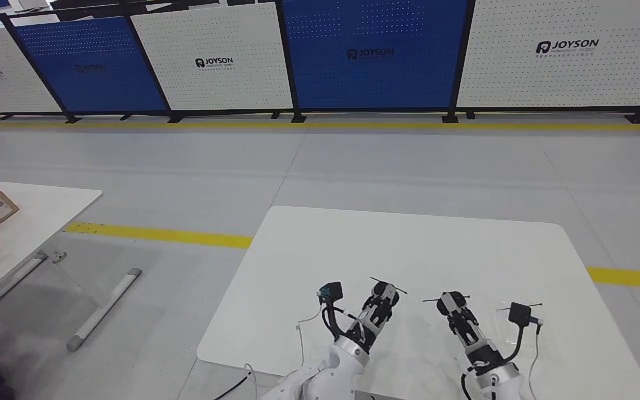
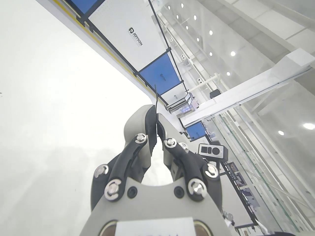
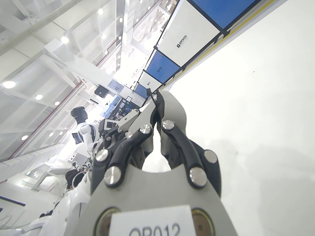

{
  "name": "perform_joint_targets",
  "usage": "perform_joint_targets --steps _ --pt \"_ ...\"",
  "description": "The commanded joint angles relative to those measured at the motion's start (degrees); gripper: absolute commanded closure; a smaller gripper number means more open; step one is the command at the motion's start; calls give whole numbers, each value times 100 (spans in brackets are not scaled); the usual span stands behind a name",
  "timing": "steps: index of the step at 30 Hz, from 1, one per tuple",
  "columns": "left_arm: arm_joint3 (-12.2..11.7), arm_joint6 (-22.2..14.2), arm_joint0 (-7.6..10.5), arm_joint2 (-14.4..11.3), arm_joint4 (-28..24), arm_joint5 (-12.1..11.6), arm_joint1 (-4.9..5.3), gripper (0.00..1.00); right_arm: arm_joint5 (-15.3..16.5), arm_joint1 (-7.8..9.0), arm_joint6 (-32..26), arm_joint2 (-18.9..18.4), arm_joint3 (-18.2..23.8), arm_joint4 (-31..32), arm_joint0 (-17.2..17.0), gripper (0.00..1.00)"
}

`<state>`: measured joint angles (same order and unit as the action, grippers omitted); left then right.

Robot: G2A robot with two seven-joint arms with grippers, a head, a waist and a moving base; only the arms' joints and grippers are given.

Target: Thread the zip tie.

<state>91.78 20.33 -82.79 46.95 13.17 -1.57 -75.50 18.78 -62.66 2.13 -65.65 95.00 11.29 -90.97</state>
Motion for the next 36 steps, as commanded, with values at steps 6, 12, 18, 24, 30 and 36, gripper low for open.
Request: perform_joint_targets --steps 6,12,18,24,30,36 --pt "1 -11 -1 1 -4 -4 1 100 2 1 0 1 0 -2 1 100" --pt "-37 -147 14 -17 -28 398 -38 100 -160 -35 -108 45 8 61 47 100" --pt "-3 -219 3 -10 -163 435 -60 100 -332 -66 -171 66 -22 55 109 100" --pt "-8 -202 0 18 -224 421 -72 100 -346 -69 -167 67 -22 62 109 100" --pt "105 -313 -61 43 -434 330 -100 100 -264 -122 -92 161 -161 261 144 100" --pt "105 -313 -61 43 -434 330 -100 100 -236 -129 -113 175 -189 286 152 100"
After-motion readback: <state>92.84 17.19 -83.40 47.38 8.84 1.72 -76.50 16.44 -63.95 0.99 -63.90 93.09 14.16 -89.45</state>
